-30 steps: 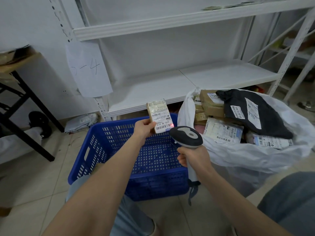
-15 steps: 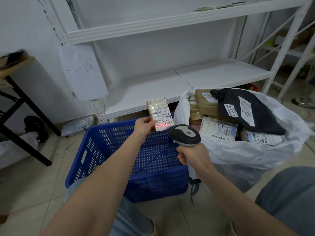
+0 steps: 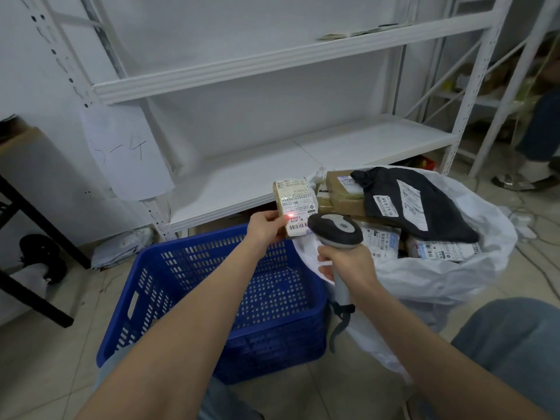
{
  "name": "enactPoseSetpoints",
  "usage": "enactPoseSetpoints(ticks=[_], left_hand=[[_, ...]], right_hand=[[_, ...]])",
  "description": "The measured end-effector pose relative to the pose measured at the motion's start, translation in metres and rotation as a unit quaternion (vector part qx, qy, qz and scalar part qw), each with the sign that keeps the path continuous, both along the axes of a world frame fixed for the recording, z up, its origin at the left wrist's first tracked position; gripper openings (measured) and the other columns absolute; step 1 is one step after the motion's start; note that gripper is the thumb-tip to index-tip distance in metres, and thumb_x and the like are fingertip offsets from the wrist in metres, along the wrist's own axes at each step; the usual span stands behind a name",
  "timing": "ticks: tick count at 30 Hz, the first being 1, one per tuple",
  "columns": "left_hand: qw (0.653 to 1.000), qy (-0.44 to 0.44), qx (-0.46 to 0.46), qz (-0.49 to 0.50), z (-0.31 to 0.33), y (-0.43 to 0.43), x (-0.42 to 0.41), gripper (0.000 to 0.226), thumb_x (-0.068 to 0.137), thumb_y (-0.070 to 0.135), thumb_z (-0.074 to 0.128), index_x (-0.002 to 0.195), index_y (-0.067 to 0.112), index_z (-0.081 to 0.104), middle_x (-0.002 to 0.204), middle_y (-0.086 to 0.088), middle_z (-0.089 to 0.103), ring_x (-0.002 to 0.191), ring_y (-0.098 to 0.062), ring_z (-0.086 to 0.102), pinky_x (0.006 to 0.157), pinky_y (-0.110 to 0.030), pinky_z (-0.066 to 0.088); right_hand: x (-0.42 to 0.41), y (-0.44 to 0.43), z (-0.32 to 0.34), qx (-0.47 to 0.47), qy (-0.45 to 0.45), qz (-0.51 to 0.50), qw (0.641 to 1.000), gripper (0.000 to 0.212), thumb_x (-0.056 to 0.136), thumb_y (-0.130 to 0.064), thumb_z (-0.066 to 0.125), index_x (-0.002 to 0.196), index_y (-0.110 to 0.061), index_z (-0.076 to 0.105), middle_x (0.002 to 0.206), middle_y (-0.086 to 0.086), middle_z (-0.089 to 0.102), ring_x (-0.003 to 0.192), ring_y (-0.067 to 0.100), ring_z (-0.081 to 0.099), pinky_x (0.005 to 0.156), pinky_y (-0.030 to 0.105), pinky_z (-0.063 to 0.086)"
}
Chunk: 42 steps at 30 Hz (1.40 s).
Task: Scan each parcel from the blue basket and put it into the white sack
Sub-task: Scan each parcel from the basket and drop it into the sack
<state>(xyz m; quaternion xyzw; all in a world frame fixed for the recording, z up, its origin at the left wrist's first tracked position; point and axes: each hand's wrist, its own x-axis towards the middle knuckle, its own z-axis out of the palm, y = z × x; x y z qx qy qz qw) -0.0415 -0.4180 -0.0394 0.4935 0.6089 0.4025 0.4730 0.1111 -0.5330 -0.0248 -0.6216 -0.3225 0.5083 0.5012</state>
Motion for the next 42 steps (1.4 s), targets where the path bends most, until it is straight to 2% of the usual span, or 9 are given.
enactPoseSetpoints(ticks=[3, 6, 8, 14, 18, 23, 31, 35, 42], left_hand=[[0.989, 0.124, 0.061, -0.050, 0.014, 0.010, 0.023, 0.039, 0.089, 0.019, 0.065, 0.126, 0.012, 0.060, 0.115, -0.003, 0.069, 0.097, -0.016, 0.068, 0.085, -0.036, 0.057], [0.936, 0.321, 0.118, -0.088, 0.029, 0.012, 0.055, 0.033, 0.087, 0.029, 0.063, 0.119, 0.022, 0.065, 0.106, 0.004, 0.070, 0.092, -0.013, 0.065, 0.074, -0.029, 0.051], [0.918, 0.365, 0.115, -0.105, 0.029, 0.014, 0.076, 0.032, 0.087, 0.032, 0.061, 0.118, 0.024, 0.064, 0.105, 0.003, 0.070, 0.092, -0.016, 0.066, 0.071, -0.030, 0.052], [0.916, 0.347, 0.120, -0.162, 0.013, 0.029, 0.141, 0.027, 0.089, 0.025, 0.061, 0.114, 0.018, 0.067, 0.108, -0.003, 0.070, 0.100, -0.022, 0.065, 0.085, -0.036, 0.053], [0.892, 0.397, 0.106, -0.191, -0.001, 0.037, 0.161, 0.017, 0.091, 0.021, 0.059, 0.103, 0.018, 0.071, 0.102, -0.004, 0.070, 0.096, -0.025, 0.066, 0.084, -0.038, 0.054], [0.884, 0.419, 0.104, -0.178, -0.005, 0.041, 0.142, 0.021, 0.087, 0.024, 0.063, 0.106, 0.021, 0.071, 0.104, -0.001, 0.069, 0.097, -0.023, 0.063, 0.083, -0.037, 0.053], [0.892, 0.428, 0.083, -0.119, 0.009, 0.021, 0.068, 0.031, 0.090, 0.017, 0.056, 0.120, 0.025, 0.063, 0.118, 0.002, 0.064, 0.106, -0.021, 0.060, 0.080, -0.035, 0.052], [0.895, 0.435, 0.056, -0.087, 0.005, 0.007, 0.004, 0.031, 0.091, 0.021, 0.057, 0.121, 0.027, 0.061, 0.122, 0.003, 0.063, 0.110, -0.020, 0.059, 0.085, -0.036, 0.051], [0.896, 0.439, -0.061, -0.025, -0.037, 0.003, -0.117, 0.026, 0.092, 0.020, 0.059, 0.117, 0.024, 0.062, 0.120, -0.001, 0.063, 0.105, -0.022, 0.061, 0.089, -0.041, 0.053]], right_hand=[[0.029, 0.015, 0.018, 0.051, 0.031, -0.069, 0.996, 0.008, 0.083, -0.007, 0.071, 0.086, -0.012, 0.066, 0.078, 0.006, 0.069, 0.061, 0.016, 0.065, 0.056, 0.025, 0.052], [0.066, 0.031, 0.029, 0.062, 0.040, -0.140, 0.987, 0.018, 0.083, -0.010, 0.071, 0.099, -0.005, 0.064, 0.080, 0.008, 0.068, 0.070, 0.021, 0.067, 0.059, 0.027, 0.055], [0.087, 0.041, 0.028, 0.055, 0.038, -0.159, 0.985, 0.020, 0.083, -0.013, 0.072, 0.098, -0.003, 0.064, 0.078, 0.008, 0.068, 0.070, 0.021, 0.068, 0.065, 0.032, 0.057], [0.121, 0.062, 0.006, 0.029, 0.010, -0.174, 0.984, 0.013, 0.081, -0.014, 0.074, 0.087, -0.008, 0.064, 0.075, 0.006, 0.067, 0.069, 0.019, 0.067, 0.070, 0.037, 0.059], [0.133, 0.074, -0.008, 0.001, -0.003, -0.151, 0.989, 0.029, 0.073, -0.021, 0.079, 0.095, -0.008, 0.065, 0.089, 0.013, 0.071, 0.083, 0.031, 0.070, 0.077, 0.048, 0.059], [0.128, 0.078, -0.019, -0.019, 0.009, -0.112, 0.994, 0.021, 0.076, -0.018, 0.075, 0.089, -0.006, 0.065, 0.073, 0.007, 0.065, 0.063, 0.018, 0.062, 0.063, 0.032, 0.052], [0.073, 0.070, 0.000, 0.020, -0.026, -0.058, 0.998, 0.020, 0.074, -0.019, 0.076, 0.088, -0.006, 0.070, 0.069, 0.007, 0.073, 0.065, 0.020, 0.071, 0.074, 0.036, 0.060], [0.010, 0.069, 0.007, 0.012, 0.010, 0.007, 1.000, 0.010, 0.080, -0.011, 0.071, 0.079, -0.004, 0.065, 0.063, 0.010, 0.065, 0.055, 0.020, 0.061, 0.057, 0.030, 0.051], [-0.102, 0.100, -0.043, -0.057, 0.008, 0.114, 0.992, 0.016, 0.082, -0.019, 0.075, 0.080, -0.006, 0.066, 0.064, 0.013, 0.067, 0.055, 0.022, 0.061, 0.055, 0.032, 0.049]])
